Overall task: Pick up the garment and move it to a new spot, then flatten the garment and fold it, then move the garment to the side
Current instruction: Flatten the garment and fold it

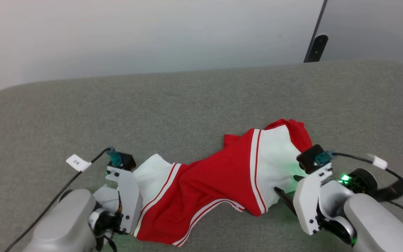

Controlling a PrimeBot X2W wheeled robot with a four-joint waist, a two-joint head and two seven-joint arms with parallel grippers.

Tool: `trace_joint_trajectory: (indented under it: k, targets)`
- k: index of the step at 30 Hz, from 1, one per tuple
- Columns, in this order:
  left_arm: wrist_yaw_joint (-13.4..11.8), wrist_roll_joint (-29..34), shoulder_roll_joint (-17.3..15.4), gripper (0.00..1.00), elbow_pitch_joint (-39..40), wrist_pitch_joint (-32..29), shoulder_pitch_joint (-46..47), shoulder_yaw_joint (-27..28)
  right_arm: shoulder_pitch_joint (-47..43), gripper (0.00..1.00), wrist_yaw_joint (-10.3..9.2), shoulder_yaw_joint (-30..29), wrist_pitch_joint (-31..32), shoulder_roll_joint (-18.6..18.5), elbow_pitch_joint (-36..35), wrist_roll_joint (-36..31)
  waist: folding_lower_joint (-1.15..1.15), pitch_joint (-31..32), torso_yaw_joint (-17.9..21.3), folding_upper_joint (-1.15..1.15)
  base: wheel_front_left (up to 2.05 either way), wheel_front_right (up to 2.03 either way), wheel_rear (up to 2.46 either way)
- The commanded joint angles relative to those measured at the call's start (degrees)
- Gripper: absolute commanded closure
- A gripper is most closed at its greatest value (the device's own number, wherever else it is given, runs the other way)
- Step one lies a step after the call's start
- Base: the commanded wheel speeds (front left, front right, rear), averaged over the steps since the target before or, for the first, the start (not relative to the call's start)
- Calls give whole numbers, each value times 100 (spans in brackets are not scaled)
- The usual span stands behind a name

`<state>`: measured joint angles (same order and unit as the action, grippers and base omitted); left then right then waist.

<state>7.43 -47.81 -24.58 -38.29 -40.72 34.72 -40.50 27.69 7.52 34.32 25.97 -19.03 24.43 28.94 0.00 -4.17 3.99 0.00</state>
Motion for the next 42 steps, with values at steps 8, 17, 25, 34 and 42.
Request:
trace_joint_trajectory:
  k: [8, 17, 25, 34, 42]
  targets:
    - [0, -232, 59, 100, -103, 211, 259, -317, 594, 0, -6, 595, 734, 122, 612, 371, 0, -228, -197, 0, 0, 0, 0]
    - [0, -496, 83, 100, -263, 455, 433, -646, 878, 0, -6, 846, 1189, 315, 1399, 599, 0, -327, -288, 0, 0, 0, 0]
    - [-4, -737, 42, 100, -393, 593, 560, -915, 1071, 100, -6, 1006, 1352, 408, 1701, 792, 0, -274, -323, 0, 0, 0, 0]
    - [1, -979, -103, 100, -427, 639, 752, -1133, 1275, 100, -6, 961, 1411, 282, 1540, 1104, 0, -4, -281, 0, 0, 0, 0]
    - [1, -1057, -350, 100, -293, 568, 1043, -1223, 1256, 100, -6, 637, 1478, -130, 789, 1601, 0, 361, -258, 0, 0, 0, 0]
